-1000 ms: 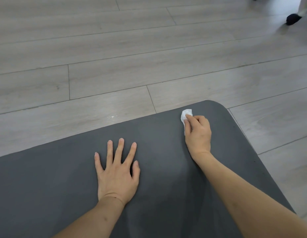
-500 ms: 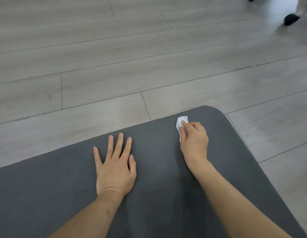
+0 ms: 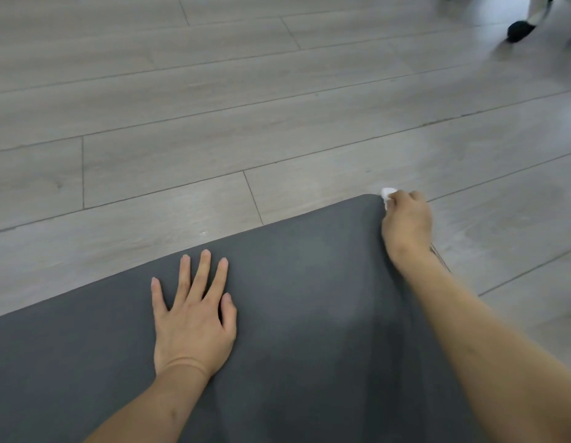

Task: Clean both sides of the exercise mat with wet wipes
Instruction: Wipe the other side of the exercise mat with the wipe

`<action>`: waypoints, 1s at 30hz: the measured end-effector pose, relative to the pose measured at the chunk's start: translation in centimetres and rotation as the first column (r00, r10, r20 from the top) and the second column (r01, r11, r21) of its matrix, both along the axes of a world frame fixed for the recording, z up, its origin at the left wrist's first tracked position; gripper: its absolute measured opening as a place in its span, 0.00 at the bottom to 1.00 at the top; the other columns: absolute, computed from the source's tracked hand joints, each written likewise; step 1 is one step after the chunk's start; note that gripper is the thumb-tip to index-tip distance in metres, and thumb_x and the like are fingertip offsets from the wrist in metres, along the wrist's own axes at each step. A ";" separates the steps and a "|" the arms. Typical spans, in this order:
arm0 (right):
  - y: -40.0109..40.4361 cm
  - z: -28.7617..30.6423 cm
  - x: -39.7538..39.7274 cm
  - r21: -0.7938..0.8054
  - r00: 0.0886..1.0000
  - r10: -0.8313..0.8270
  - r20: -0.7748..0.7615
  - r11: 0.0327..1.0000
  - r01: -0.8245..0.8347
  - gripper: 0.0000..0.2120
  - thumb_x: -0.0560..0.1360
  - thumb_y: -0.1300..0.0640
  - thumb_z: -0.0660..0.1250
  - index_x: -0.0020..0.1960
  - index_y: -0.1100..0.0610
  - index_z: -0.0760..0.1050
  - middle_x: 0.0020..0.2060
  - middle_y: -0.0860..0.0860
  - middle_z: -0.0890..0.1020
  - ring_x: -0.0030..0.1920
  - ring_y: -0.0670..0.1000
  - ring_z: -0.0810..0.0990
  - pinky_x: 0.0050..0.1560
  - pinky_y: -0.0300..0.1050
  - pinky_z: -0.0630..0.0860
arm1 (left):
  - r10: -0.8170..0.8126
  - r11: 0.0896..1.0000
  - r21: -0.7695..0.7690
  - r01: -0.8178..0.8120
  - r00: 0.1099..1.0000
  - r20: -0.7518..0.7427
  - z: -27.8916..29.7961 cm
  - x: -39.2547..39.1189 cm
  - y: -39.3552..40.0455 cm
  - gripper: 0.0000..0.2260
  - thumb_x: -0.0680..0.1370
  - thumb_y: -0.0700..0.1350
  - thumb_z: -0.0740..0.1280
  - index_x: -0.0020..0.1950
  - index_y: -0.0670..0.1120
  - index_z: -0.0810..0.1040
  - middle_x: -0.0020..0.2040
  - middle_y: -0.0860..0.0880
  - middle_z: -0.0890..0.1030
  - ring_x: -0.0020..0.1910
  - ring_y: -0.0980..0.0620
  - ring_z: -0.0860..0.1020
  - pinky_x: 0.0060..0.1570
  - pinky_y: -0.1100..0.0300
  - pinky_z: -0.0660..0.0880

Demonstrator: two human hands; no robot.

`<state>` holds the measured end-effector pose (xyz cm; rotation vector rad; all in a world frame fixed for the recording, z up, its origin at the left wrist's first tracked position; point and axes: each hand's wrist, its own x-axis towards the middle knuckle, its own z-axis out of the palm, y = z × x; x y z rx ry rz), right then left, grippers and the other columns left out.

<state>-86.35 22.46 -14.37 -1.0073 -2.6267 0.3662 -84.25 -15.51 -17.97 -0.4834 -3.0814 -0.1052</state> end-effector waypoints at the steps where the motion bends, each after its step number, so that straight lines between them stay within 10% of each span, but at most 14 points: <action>1: -2.4 -0.1 -0.3 0.010 1.000 0.002 -0.013 1.000 -0.002 0.12 0.77 0.66 0.60 0.56 0.61 0.79 0.50 0.62 0.78 0.49 0.64 0.78 0.49 0.51 0.72 | -0.001 1.000 0.001 0.001 1.000 0.001 -0.1 0.0 -0.1 0.27 0.82 0.55 0.49 0.82 0.54 0.63 0.83 0.53 0.59 0.83 0.47 0.55 0.78 0.32 0.51; 8: -18.5 -0.8 -0.9 -0.069 0.679 0.734 -0.009 0.677 -0.732 0.09 0.74 0.68 0.66 0.54 0.62 0.76 0.46 0.57 0.75 0.45 0.57 0.72 0.39 0.53 0.75 | -0.004 1.000 -0.006 0.004 1.000 -0.006 -0.3 -0.1 -0.3 0.27 0.82 0.55 0.49 0.82 0.54 0.64 0.83 0.52 0.59 0.83 0.48 0.55 0.78 0.32 0.52; 12: -3.9 0.1 -1.4 0.044 0.947 0.302 0.110 0.950 -0.308 0.11 0.74 0.68 0.63 0.56 0.65 0.76 0.50 0.63 0.76 0.49 0.64 0.76 0.45 0.53 0.71 | -0.005 1.000 0.006 0.005 1.000 -0.020 -0.4 -0.1 -0.1 0.27 0.82 0.55 0.49 0.82 0.54 0.64 0.83 0.52 0.61 0.83 0.47 0.56 0.77 0.32 0.52; 16: -3.1 0.4 -0.9 0.021 0.999 -0.023 0.034 1.000 0.022 0.13 0.72 0.70 0.60 0.55 0.65 0.76 0.51 0.63 0.77 0.50 0.65 0.77 0.45 0.51 0.69 | -0.012 1.000 0.000 0.012 1.000 -0.013 -0.3 -0.2 -0.1 0.27 0.82 0.55 0.49 0.82 0.54 0.64 0.83 0.51 0.61 0.83 0.46 0.57 0.77 0.31 0.52; 19: -15.6 -0.5 -0.1 -0.085 0.934 0.358 0.012 0.931 -0.355 0.13 0.71 0.70 0.63 0.54 0.62 0.78 0.47 0.59 0.79 0.48 0.61 0.78 0.47 0.49 0.70 | -0.012 1.000 0.015 0.012 1.000 -0.020 -0.2 -0.2 -0.2 0.27 0.82 0.55 0.50 0.82 0.54 0.65 0.82 0.52 0.61 0.83 0.47 0.57 0.77 0.31 0.53; 22: -20.9 -1.0 2.2 -0.136 0.677 0.735 0.034 0.675 -0.726 0.12 0.70 0.69 0.66 0.53 0.63 0.76 0.45 0.59 0.75 0.45 0.60 0.74 0.39 0.54 0.75 | -0.010 1.000 0.028 0.011 1.000 -0.017 -0.3 -0.2 -0.3 0.27 0.82 0.55 0.50 0.81 0.53 0.65 0.83 0.53 0.61 0.83 0.48 0.56 0.78 0.32 0.52; 30: -3.2 -0.3 2.0 0.025 1.000 -0.031 0.007 0.999 0.030 0.12 0.72 0.70 0.60 0.54 0.66 0.75 0.49 0.63 0.76 0.47 0.65 0.76 0.44 0.53 0.70 | -0.008 1.000 0.013 0.008 1.000 -0.011 -0.4 -0.2 -0.1 0.27 0.82 0.56 0.50 0.82 0.55 0.64 0.83 0.52 0.61 0.83 0.47 0.56 0.78 0.32 0.50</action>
